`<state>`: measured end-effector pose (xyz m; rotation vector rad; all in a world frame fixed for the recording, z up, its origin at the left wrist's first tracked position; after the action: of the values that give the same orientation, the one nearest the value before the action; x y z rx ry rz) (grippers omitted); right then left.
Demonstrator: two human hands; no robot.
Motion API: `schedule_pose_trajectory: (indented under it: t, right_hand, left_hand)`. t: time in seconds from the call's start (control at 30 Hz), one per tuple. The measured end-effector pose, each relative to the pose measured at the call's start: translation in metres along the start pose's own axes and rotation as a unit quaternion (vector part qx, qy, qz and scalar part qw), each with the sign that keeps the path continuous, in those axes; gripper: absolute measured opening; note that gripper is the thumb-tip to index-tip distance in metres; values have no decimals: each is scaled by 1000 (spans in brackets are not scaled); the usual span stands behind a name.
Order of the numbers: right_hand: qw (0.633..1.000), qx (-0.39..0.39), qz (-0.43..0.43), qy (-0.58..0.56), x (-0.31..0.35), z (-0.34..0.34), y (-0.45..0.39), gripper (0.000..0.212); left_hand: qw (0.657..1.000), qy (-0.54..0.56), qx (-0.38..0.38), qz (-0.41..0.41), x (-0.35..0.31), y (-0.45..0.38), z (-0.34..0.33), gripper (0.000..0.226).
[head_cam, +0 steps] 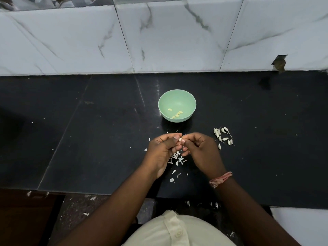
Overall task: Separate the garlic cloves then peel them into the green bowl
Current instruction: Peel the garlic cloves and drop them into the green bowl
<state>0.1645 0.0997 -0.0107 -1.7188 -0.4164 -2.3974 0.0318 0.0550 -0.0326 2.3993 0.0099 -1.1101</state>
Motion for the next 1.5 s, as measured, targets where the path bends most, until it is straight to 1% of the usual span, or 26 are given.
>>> schedule_pose_trajectory:
  t: [0.17,0.27,0.37,0.5,0.6,0.7,0.87,0.97,1.07,1.17,1.3,1.4,1.5]
  right_hand:
    - [999,7,4,38,1,0,-1,18]
    - [996,-7,21,91,2,-2,-1,20]
    - [993,-14,30,110,1,-6,1,18]
    - [994,-46,11,93,-3,-3,-1,14]
    - [996,-61,-15,63,-9,5,-5,12]
    - [998,-57,-23,9,-13,5,-3,21]
    - [997,-65,-14,28,-17,0,7,33]
    - [997,-74,-26,3,-14,-3,12,27]
    - [994,-102,-20,26,-11,-2,16,13]
    - [993,-114,-10,37,-10,-1,18,5]
    - [994,-84,-42,-53,-10,-10,21,8]
    - [990,-64,-68,-110,-10,-15,22,6]
    - [985,-35,-89,-143,-13,-18,20,6]
  left_hand:
    - [1000,-6,-12,17,5,1,3,15]
    - [999,18,-13,36,6,2,6,16]
    - [997,50,-18,56,7,3,6,18]
    - [992,103,-18,76,9,8,7,19]
    - [991,114,-21,71,10,10,10,20]
    - [990,119,-41,61,10,12,14,17]
    - [983,158,-76,46,15,13,17,15]
    - [979,183,-85,39,19,14,16,12]
    - [979,187,-82,29,21,14,17,13]
    - [983,174,-60,14,21,14,16,24]
    - [994,100,-47,-8,25,14,16,26]
    - [996,51,-44,-60,19,17,18,22]
    - [989,-61,-45,-126,3,22,20,21]
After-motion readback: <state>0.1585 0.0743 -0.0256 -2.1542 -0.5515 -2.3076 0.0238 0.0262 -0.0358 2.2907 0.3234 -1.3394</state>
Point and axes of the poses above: each hand's wrist, its own y-axis away from the middle knuckle, its own z-axis out of the back of the hand, x = y × z, the point moved 8 cm from there along -y, towards the middle knuckle, and after that the axes turned 9 degrees about y, right-handed, at the moved point
